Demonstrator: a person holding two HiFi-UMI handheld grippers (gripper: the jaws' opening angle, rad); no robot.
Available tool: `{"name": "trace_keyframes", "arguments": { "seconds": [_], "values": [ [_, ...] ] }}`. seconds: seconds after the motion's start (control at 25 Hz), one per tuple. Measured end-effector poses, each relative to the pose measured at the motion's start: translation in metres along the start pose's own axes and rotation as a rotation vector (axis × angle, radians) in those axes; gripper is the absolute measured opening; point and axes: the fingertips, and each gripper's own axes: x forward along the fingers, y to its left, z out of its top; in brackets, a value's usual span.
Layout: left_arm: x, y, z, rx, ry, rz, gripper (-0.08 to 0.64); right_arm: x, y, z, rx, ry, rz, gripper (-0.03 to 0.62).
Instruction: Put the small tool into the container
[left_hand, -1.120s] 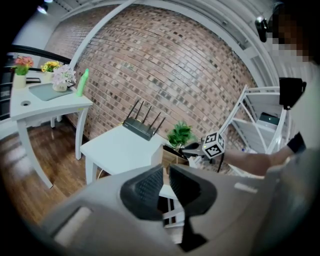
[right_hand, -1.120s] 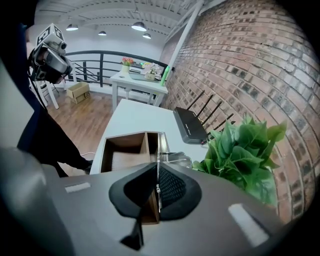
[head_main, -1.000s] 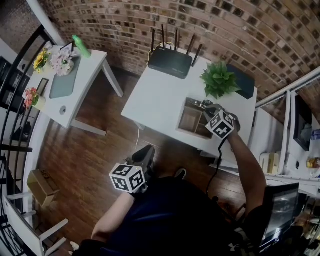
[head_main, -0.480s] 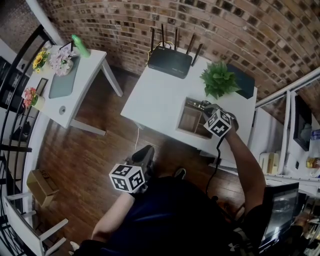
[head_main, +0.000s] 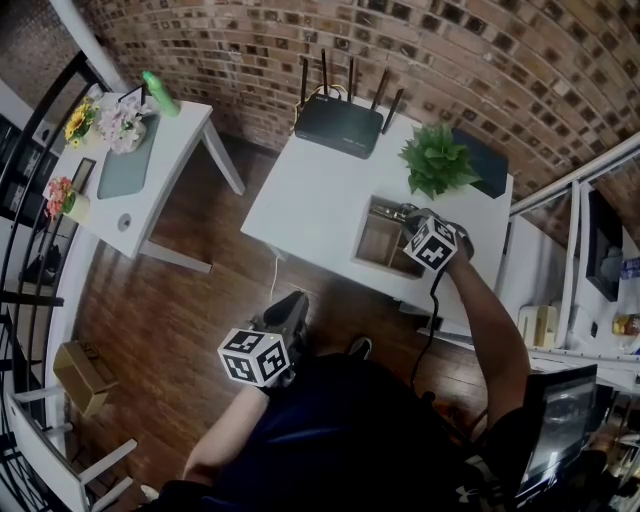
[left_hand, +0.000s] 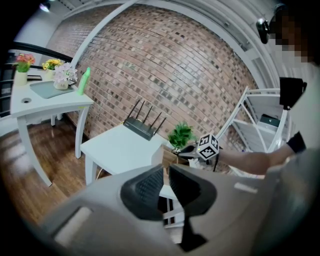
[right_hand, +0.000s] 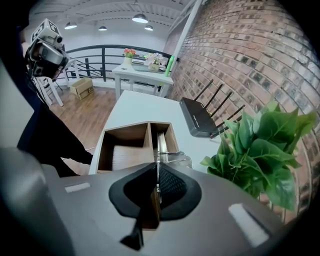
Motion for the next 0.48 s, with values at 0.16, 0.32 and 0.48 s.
{"name": "trace_keyframes", "arguments": {
  "seconds": [0.16,0.32,0.48],
  "values": [
    [0.0009,-0.0013,-0.0012,0.002,0.008,-0.001,0.035,0.0031,-0.0024,0.0008,0.011,-0.002,0.004,0.014],
    [0.0023,-0.0025,-0.0037,0.005,0.017,-0.008,0.035,0.0042,-0.0013,-0.0007,0.025,0.002,0.028,0.014],
    [0.0036,-0.0025,-0.0046,0.006,0.017,-0.011,0.035,0.0039,-0.0028,-0.0017,0.027,-0.011,0.021,0.031]
  ]
}}
